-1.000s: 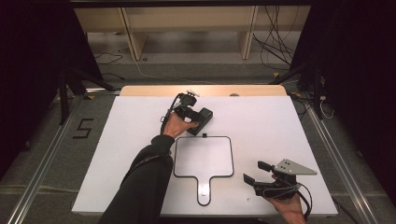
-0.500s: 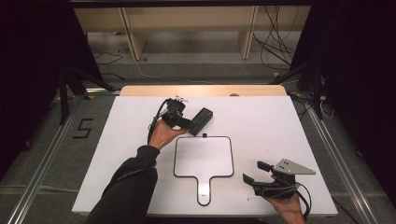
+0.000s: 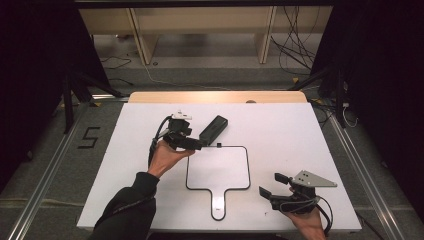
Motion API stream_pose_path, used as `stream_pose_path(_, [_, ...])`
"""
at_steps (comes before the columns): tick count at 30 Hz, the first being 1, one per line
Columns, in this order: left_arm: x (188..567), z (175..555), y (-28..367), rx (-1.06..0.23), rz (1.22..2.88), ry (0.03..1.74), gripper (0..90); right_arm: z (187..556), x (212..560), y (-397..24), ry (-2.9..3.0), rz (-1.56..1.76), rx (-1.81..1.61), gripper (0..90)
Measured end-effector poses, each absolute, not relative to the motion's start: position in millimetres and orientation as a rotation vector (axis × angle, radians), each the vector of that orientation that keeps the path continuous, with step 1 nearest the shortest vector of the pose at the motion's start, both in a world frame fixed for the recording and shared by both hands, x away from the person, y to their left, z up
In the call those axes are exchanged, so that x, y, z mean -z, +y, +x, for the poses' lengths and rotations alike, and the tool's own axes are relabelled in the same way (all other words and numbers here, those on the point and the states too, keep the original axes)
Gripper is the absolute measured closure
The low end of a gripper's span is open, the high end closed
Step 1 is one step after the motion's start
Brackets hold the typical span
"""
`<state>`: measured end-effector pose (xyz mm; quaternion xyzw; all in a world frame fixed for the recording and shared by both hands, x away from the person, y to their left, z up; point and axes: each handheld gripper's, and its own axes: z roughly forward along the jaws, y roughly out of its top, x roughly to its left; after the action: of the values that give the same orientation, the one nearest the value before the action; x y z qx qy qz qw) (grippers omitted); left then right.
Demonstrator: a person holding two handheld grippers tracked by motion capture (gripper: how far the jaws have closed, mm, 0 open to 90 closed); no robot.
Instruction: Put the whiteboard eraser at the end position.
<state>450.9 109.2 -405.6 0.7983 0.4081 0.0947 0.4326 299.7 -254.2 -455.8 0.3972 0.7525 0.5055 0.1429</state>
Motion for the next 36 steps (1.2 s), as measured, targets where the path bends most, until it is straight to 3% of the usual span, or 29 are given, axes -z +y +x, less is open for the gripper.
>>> stream_pose_path(12, [403.1,411.3,127.5,-0.258,1.932,0.907,16.5,299.4,457.0,-252.2,2.176,1.138,-1.459,19.5])
stream_pose_path(36, [427.0,361.8,151.1,-0.284,1.892,0.867,16.1,297.6,456.8,-250.1,2.179,1.120,-1.465,18.4])
